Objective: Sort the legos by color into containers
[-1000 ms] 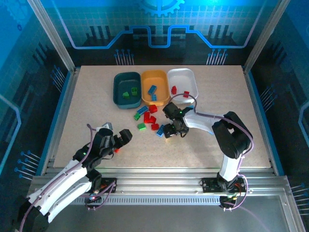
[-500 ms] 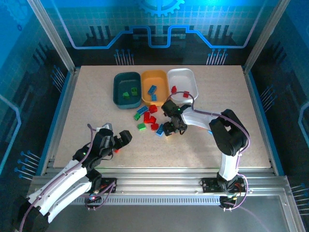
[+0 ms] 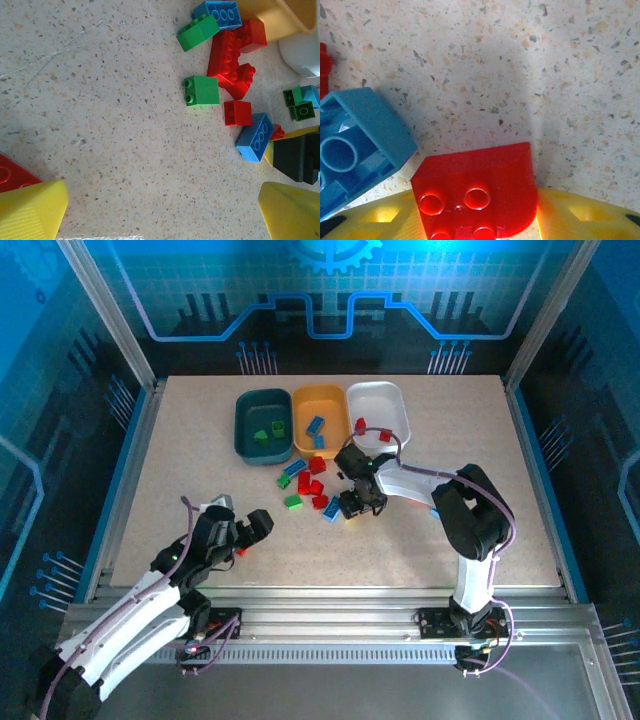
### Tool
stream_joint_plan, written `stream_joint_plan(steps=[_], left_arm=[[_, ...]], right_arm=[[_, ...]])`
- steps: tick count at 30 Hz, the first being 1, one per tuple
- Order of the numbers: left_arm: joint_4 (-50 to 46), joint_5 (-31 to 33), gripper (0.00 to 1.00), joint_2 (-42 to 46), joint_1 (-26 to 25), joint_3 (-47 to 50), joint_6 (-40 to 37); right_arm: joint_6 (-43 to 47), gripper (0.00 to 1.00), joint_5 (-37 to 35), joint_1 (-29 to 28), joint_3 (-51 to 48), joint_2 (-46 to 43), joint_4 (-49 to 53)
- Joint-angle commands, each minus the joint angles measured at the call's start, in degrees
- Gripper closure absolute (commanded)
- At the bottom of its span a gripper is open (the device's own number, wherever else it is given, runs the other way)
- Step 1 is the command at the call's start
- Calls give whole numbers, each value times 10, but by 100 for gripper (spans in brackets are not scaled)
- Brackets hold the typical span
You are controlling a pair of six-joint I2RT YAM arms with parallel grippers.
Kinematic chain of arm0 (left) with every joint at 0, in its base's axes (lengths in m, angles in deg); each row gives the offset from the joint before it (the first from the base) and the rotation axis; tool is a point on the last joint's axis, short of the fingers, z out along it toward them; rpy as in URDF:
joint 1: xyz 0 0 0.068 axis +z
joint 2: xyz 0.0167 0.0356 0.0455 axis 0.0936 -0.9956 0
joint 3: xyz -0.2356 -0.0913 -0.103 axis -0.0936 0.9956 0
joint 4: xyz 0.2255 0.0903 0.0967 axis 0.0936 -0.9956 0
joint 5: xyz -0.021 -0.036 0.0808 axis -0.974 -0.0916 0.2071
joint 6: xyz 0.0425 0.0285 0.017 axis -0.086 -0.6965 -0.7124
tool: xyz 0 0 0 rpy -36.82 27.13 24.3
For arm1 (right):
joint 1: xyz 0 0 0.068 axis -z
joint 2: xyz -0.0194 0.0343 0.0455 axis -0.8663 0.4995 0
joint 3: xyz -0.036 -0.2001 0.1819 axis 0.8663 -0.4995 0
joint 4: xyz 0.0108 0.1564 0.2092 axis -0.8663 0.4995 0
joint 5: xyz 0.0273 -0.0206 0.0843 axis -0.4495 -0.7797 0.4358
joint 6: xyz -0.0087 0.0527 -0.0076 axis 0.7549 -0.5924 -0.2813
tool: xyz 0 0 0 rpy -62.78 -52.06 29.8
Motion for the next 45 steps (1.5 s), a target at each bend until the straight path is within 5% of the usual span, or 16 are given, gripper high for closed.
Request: stream_joint_plan(steps=[1,17,32,36,40,45], left_arm=[[-6,2,1,2,0,-9,-8],[10,-9,1,-20,0,-17,-5],[0,-40,1,-45,1,-48,-25],[12,-51,1,-66,0,-53,-27],[31,-78,1,-92,0,-65,-37],[43,-99,1,-120,0,-84,-43]], right_arm=[[13,47,-31,9,1,12,-116],[10,50,-79,10,21,-64,-106],[13,50,-47,163,265,68,-24],[9,44,-33,178,296,85,-18],[7,26,-21,185,324,89,-8],[5,25,-22,180,297,32,-19]])
